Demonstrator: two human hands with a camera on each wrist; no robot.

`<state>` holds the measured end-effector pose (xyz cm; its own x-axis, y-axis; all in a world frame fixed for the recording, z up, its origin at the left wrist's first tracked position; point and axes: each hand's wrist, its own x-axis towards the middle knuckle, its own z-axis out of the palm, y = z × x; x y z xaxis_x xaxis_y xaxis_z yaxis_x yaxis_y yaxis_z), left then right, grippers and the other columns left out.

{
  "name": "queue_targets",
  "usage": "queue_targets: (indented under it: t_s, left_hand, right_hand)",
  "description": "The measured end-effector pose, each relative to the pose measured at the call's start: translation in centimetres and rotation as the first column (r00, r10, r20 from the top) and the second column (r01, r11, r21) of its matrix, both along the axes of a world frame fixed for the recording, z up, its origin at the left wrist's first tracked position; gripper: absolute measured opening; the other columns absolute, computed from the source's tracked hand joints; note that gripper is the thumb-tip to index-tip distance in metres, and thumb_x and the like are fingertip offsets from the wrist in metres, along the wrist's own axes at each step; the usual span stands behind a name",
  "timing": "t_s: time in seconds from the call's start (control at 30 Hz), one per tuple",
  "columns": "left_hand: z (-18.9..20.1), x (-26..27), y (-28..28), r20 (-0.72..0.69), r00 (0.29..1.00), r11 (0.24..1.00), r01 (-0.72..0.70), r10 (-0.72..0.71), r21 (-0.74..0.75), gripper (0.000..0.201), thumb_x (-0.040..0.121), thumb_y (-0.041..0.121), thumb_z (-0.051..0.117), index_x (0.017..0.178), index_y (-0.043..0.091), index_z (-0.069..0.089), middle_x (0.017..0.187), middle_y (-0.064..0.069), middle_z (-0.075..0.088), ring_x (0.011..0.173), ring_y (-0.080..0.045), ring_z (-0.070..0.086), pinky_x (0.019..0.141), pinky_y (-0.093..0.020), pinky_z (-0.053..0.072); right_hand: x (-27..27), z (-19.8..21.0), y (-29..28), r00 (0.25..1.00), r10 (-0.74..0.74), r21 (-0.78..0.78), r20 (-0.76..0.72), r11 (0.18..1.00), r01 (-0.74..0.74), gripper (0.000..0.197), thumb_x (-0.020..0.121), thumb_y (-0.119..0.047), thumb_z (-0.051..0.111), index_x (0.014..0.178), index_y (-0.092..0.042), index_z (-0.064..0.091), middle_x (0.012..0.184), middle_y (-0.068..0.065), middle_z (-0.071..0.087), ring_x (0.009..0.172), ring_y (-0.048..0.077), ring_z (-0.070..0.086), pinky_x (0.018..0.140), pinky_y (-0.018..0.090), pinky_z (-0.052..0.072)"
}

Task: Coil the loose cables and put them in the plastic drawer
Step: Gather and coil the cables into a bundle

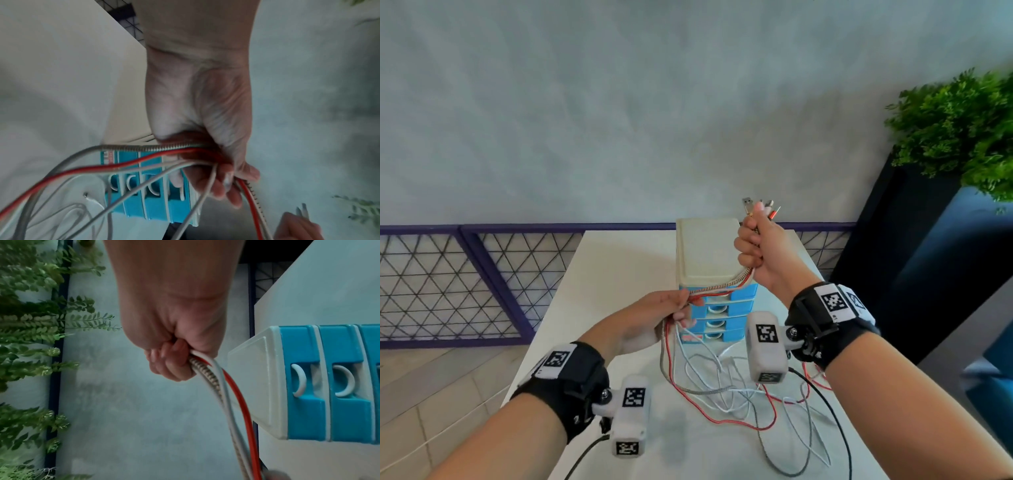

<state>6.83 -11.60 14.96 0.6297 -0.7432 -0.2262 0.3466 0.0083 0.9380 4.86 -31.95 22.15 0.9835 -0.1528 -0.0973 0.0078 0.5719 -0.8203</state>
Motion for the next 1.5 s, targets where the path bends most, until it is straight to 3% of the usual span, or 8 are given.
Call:
queue_targets:
  t_s: [0.13, 0.23, 0.6, 0.73, 0.9, 1.1, 1.23, 1.5]
  left_hand:
    - [0.9, 0.2, -0.6, 0.036, 0.986, 0.987, -0.16, 0.161, -0.033, 0.021, 0.093, 0.025, 0.049, 0.078, 0.01, 0.051, 0.058, 0.001, 0.039, 0.049, -0.01, 0.037, 0.077, -0.028, 0.053]
    - [2.3, 0.6, -1.1, 0.242, 0.952, 0.977, -0.207, 0.188, 0.054, 0.02, 0.095, 0.019, 0.051, 0.076, 0.014, 0.048, 0.061, 0.0, 0.043, 0.043, -0.006, 0.034, 0.052, -0.022, 0.04]
    - [7.2, 2.1, -1.3, 0.628, 0.709, 0.878, -0.024, -0.321, 0.477, 0.015, 0.093, 0.021, 0.055, 0.079, 0.017, 0.052, 0.063, 0.004, 0.054, 0.056, -0.012, 0.049, 0.052, -0.019, 0.039]
    - [7.0, 1.9, -2.7, 0.686, 0.667, 0.869, -0.116, -0.29, 0.48, 0.01, 0.091, 0.016, 0.057, 0.086, 0.01, 0.052, 0.068, 0.003, 0.059, 0.05, 0.008, 0.051, 0.048, -0.007, 0.037]
    - [5.8, 1.6, -3.3, 0.71, 0.676, 0.866, -0.221, -0.196, 0.449, 0.024, 0.085, 0.022, 0.066, 0.1, 0.015, 0.048, 0.09, -0.008, 0.067, 0.069, -0.016, 0.067, 0.059, -0.032, 0.055]
    - [5.0, 0.9, -3.5, 0.797, 0.599, 0.768, -0.47, -0.084, 0.434, 0.048, 0.07, 0.024, 0.077, 0.095, 0.014, 0.036, 0.072, -0.006, 0.06, 0.048, -0.013, 0.053, 0.043, -0.025, 0.037]
    - [4.9, 0.8, -3.4, 0.757, 0.643, 0.758, -0.436, -0.114, 0.484, 0.053, 0.069, 0.024, 0.077, 0.096, 0.015, 0.032, 0.074, -0.005, 0.056, 0.051, -0.018, 0.053, 0.039, -0.029, 0.046]
    - [4.0, 1.5, -2.4, 0.733, 0.679, 0.866, -0.341, -0.041, 0.365, 0.056, 0.071, 0.034, 0.078, 0.093, 0.02, 0.028, 0.085, -0.022, 0.065, 0.061, -0.018, 0.047, 0.059, -0.039, 0.044]
  right_hand:
    - [-0.5, -0.2, 0.4, 0.98, 0.137, -0.155, -0.142, 0.975, -0.159, 0.04, 0.096, -0.047, 0.046, 0.067, -0.021, 0.039, 0.048, -0.009, 0.028, 0.035, 0.002, 0.021, 0.031, 0.015, 0.01]
    - [-1.2, -0.3, 1.0, 0.92, 0.331, -0.178, -0.209, 0.912, -0.369, 0.034, 0.083, -0.043, 0.062, 0.069, -0.02, 0.041, 0.053, -0.008, 0.029, 0.038, 0.003, 0.024, 0.029, 0.013, 0.017]
    - [-1.7, -1.3, 2.2, 0.948, 0.262, -0.313, -0.178, 0.898, -0.307, 0.032, 0.098, -0.041, 0.047, 0.096, -0.011, 0.059, 0.092, 0.01, 0.07, 0.085, 0.021, 0.068, 0.075, 0.036, 0.055]
    - [-2.0, -1.6, 2.8, 0.938, 0.292, -0.304, -0.187, 0.89, -0.338, 0.038, 0.101, -0.04, 0.041, 0.115, -0.008, 0.054, 0.092, 0.017, 0.069, 0.076, 0.026, 0.068, 0.07, 0.036, 0.056]
    - [-2.4, -2.0, 4.0, 0.938, 0.306, -0.227, -0.166, 0.913, -0.338, 0.031, 0.102, -0.034, 0.039, 0.111, -0.009, 0.056, 0.093, 0.019, 0.061, 0.076, 0.03, 0.059, 0.065, 0.034, 0.057]
    - [-2.5, -3.0, 3.9, 0.896, 0.368, -0.443, -0.246, 0.78, -0.442, 0.041, 0.103, -0.036, 0.04, 0.113, 0.0, 0.054, 0.09, 0.026, 0.069, 0.071, 0.03, 0.072, 0.075, 0.045, 0.06]
    - [-2.5, -2.9, 3.5, 0.873, 0.37, -0.552, -0.317, 0.677, -0.487, 0.044, 0.102, -0.044, 0.037, 0.094, -0.004, 0.055, 0.067, 0.01, 0.067, 0.044, 0.015, 0.059, 0.045, 0.025, 0.05]
    - [-2.1, -3.5, 3.1, 0.852, 0.434, -0.344, -0.293, 0.784, -0.517, 0.048, 0.102, -0.044, 0.033, 0.064, -0.016, 0.038, 0.056, -0.001, 0.05, 0.04, 0.008, 0.04, 0.045, 0.022, 0.04]
